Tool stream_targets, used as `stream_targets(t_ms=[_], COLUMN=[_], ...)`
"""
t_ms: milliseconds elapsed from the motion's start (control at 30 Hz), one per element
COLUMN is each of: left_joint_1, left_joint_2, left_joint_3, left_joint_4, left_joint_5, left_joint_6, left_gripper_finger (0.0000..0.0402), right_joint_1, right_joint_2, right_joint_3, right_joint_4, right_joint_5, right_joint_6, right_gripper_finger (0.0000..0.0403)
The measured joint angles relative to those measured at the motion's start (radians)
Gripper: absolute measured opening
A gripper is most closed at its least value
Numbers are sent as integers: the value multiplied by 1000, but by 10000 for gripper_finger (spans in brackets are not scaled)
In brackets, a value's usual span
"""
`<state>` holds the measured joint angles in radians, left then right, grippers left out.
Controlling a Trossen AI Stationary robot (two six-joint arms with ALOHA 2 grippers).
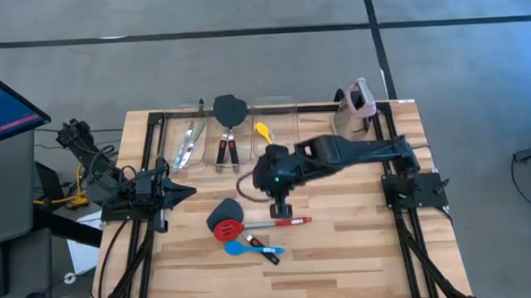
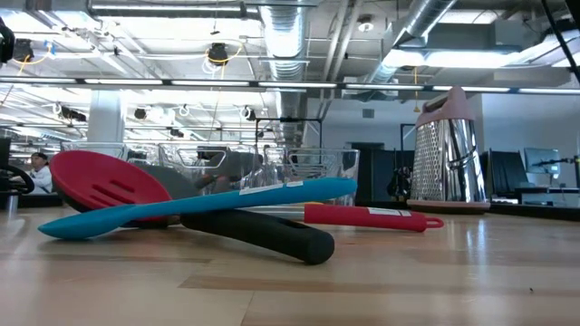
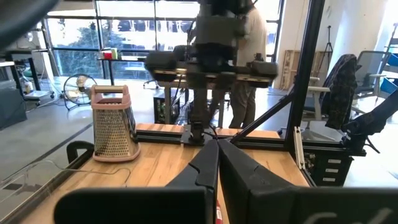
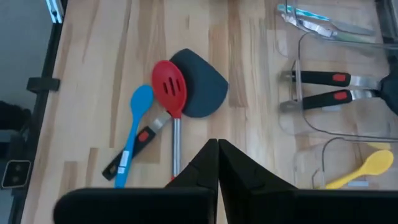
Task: Pick & Place Kitchen Items
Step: Put the blue spoon into the right transparent bin
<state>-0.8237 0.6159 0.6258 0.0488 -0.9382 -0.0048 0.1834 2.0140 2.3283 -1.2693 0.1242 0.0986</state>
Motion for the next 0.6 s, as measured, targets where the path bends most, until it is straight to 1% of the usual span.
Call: stream_targets(t_ms=[267, 400, 467, 600], left_joint_1=[0, 0, 0, 0], left_joint_2=[0, 0, 0, 0], left_joint_3=[0, 0, 0, 0], left_joint_4=[-4, -4, -4, -4], left_joint_5=[0, 0, 0, 0], left_joint_6=[0, 0, 0, 0], left_gripper_finger=[1, 1, 1, 1], right_joint_1=[93, 136, 153, 165], right_joint_2=[0, 1, 1, 1], right_joint_3=[0, 0, 0, 0], right_joint_4=[3, 66, 117, 193], right_joint_5=[149, 227, 243, 241], right_joint_6=[126, 164, 164, 139], right_gripper_finger=[3, 1, 1, 1])
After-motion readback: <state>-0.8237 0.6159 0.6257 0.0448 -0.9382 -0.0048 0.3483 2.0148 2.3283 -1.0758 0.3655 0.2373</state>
